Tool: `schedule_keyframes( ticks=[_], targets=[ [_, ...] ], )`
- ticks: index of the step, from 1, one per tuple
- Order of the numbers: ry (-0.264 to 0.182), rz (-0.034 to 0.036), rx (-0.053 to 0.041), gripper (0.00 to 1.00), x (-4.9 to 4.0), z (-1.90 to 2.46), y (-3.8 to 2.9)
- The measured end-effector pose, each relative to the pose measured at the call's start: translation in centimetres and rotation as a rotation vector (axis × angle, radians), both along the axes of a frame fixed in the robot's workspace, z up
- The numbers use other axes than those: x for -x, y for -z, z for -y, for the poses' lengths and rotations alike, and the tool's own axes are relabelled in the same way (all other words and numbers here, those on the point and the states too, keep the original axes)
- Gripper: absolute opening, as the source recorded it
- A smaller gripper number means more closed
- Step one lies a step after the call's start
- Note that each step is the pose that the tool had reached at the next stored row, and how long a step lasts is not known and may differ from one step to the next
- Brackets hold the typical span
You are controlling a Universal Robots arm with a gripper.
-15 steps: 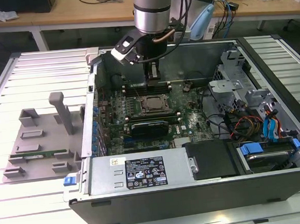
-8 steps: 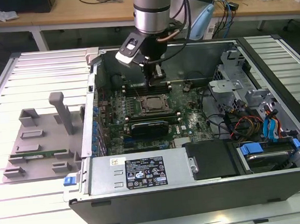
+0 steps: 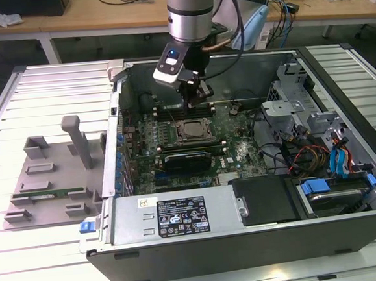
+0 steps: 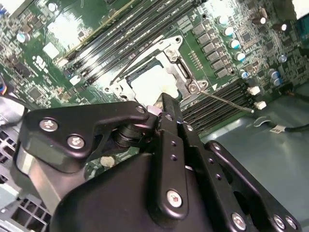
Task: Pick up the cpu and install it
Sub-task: 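Install the first cpu locking lever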
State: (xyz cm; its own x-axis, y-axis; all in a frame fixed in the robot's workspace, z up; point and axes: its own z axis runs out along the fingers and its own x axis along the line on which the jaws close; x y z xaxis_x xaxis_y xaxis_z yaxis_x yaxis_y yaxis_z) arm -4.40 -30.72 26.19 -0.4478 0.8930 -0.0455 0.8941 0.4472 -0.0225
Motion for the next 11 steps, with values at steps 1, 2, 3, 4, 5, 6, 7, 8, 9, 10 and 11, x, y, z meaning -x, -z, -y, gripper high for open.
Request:
schedule_keyframes(
  ticks=[1,2,3,4,5,6,7,8,9,10,11],
  targets=[
    [-0.016,0.0000,0.0000,0.11,0.00,0.00,0.00],
    [-0.026,0.0000,0.0000,0.11,0.00,0.00,0.00],
    [-0.055,0.0000,0.0000,0.11,0.00,0.00,0.00],
    [-0.073,0.0000,0.0000,0.11,0.00,0.00,0.00],
    [-0.093,0.0000,0.0000,0.11,0.00,0.00,0.00],
    [-0.104,0.0000,0.0000,0.11,0.00,0.00,0.00],
    [-0.122,0.0000,0.0000,0.11,0.00,0.00,0.00],
    [-0.136,0.0000,0.0000,0.11,0.00,0.00,0.00],
    [-0.145,0.0000,0.0000,0.11,0.00,0.00,0.00],
    [-0.165,0.0000,0.0000,0.11,0.00,0.00,0.00],
    [-0.187,0.0000,0.0000,0.11,0.00,0.00,0.00]
  ],
)
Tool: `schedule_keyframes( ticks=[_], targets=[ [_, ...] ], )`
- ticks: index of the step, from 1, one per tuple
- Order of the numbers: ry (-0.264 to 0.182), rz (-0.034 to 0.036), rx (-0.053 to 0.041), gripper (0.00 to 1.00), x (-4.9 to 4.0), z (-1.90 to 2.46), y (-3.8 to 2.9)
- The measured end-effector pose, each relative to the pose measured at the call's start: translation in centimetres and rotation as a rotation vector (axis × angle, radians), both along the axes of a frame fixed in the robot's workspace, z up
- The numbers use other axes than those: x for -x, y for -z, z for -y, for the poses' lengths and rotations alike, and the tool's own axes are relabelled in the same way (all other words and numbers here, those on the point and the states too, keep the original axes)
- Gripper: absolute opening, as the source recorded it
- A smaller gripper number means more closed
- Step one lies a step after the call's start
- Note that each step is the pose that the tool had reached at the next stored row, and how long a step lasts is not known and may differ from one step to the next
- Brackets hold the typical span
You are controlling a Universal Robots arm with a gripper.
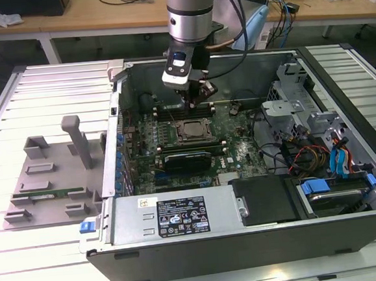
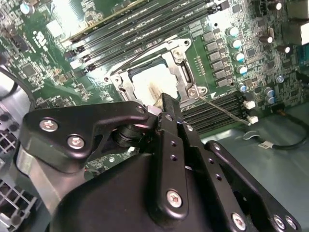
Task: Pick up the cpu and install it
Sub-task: 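Install the first cpu locking lever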
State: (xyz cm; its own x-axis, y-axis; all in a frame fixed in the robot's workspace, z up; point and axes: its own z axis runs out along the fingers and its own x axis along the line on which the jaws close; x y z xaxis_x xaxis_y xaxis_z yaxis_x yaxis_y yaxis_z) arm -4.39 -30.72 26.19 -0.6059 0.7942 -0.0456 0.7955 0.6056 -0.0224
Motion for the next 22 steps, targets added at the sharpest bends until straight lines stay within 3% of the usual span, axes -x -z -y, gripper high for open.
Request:
schedule_keyframes(
  ticks=[11,15,22],
  targets=[
    [-0.158,0.0000,0.0000,0.11,0.00,0.00,0.00],
    [-0.255,0.0000,0.0000,0.11,0.00,0.00,0.00],
    [-0.344,0.0000,0.0000,0.11,0.00,0.00,0.00]
  ],
)
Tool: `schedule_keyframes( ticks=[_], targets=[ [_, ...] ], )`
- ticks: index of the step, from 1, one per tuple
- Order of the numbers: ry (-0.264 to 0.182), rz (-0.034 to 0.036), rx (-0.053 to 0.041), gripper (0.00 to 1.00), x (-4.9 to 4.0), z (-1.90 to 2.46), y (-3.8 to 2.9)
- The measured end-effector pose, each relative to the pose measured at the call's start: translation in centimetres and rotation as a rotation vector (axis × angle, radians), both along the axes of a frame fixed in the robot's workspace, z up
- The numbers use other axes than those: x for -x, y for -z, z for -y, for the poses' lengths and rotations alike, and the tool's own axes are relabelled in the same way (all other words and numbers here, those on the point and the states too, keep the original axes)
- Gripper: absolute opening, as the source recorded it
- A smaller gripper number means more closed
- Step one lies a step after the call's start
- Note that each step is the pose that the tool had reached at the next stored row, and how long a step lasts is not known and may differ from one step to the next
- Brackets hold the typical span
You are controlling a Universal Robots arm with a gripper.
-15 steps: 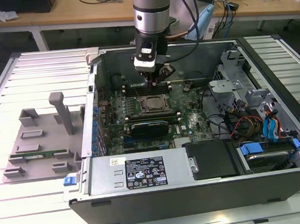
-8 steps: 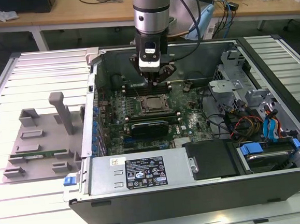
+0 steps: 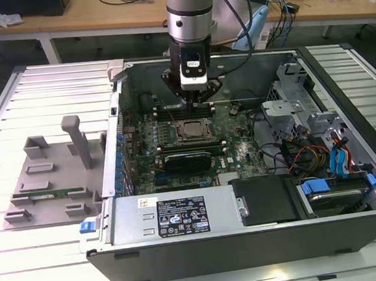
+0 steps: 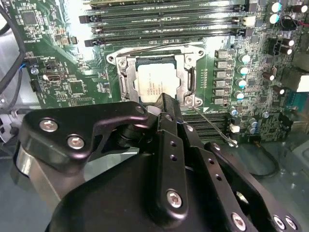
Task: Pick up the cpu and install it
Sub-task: 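Install the first cpu locking lever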
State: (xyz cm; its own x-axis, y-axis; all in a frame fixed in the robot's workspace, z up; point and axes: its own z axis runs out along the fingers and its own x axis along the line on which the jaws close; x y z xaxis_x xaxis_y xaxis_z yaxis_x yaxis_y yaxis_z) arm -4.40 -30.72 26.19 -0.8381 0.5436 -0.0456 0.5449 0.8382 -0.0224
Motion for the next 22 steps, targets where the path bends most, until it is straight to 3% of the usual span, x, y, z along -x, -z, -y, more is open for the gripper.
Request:
schedule_keyframes(
  ticks=[8,22],
  targets=[
    [-0.077,-0.0001,0.0000,0.11,0.00,0.00,0.00],
    [-0.250,0.0000,-0.0002,0.11,0.00,0.00,0.00]
  ],
)
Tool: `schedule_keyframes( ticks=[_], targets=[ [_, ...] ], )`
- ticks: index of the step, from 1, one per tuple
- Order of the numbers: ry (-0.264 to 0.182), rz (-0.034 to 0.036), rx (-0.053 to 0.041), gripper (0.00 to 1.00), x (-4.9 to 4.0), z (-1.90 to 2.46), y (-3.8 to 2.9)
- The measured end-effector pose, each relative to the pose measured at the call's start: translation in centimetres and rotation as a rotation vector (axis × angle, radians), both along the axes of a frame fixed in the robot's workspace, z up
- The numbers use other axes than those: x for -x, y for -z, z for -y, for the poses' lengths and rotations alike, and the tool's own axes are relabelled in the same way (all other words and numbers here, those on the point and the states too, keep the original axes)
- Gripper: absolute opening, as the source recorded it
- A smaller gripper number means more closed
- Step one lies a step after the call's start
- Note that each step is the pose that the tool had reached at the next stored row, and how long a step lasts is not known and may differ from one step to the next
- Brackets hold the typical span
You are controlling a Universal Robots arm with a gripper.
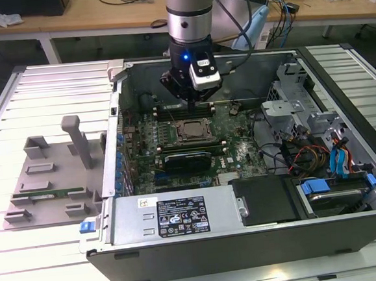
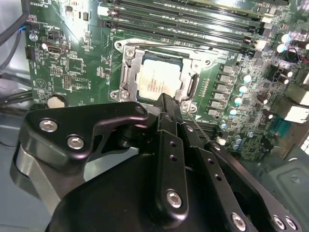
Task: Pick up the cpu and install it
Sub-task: 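Install the first cpu locking lever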
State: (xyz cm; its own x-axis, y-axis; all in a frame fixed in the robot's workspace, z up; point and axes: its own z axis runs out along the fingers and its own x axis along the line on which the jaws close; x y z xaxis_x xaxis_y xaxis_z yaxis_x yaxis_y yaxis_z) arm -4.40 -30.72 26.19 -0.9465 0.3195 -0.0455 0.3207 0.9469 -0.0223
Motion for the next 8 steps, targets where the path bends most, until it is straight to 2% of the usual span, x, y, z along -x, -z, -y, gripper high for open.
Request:
schedule_keyframes(
  ticks=[8],
  targets=[
    [-0.082,0.0000,0.0000,0.11,0.00,0.00,0.00]
  ],
)
